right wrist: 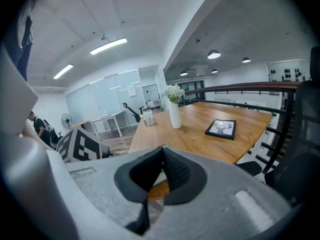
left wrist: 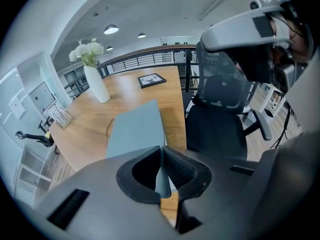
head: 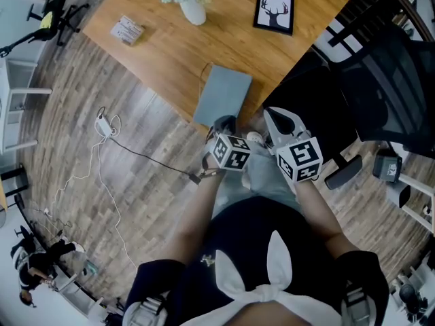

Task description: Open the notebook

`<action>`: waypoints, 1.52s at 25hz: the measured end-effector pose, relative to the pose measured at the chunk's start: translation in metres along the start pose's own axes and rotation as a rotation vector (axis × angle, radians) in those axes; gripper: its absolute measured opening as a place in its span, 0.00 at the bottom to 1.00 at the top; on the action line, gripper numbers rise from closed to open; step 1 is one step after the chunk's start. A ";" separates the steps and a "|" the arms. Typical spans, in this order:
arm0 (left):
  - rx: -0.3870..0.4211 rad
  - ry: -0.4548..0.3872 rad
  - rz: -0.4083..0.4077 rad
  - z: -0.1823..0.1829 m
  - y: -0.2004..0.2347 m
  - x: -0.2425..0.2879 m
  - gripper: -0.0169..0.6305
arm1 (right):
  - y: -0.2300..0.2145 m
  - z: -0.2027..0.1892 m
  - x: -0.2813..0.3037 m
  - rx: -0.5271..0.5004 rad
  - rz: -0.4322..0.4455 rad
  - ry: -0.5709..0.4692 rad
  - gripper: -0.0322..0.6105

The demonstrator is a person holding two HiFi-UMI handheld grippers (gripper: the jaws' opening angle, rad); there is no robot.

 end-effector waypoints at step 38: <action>-0.178 -0.102 0.112 0.013 0.043 -0.066 0.07 | -0.005 0.024 -0.004 -0.064 0.090 -0.050 0.05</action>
Point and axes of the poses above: the fingertips, and each gripper's own axes: x forward along the fingers, y to its left, z out of its top, the point moved 7 cm from there along -x, backward along the fingers, and after that the axes turned 8 degrees about y, right-handed, at the moved point
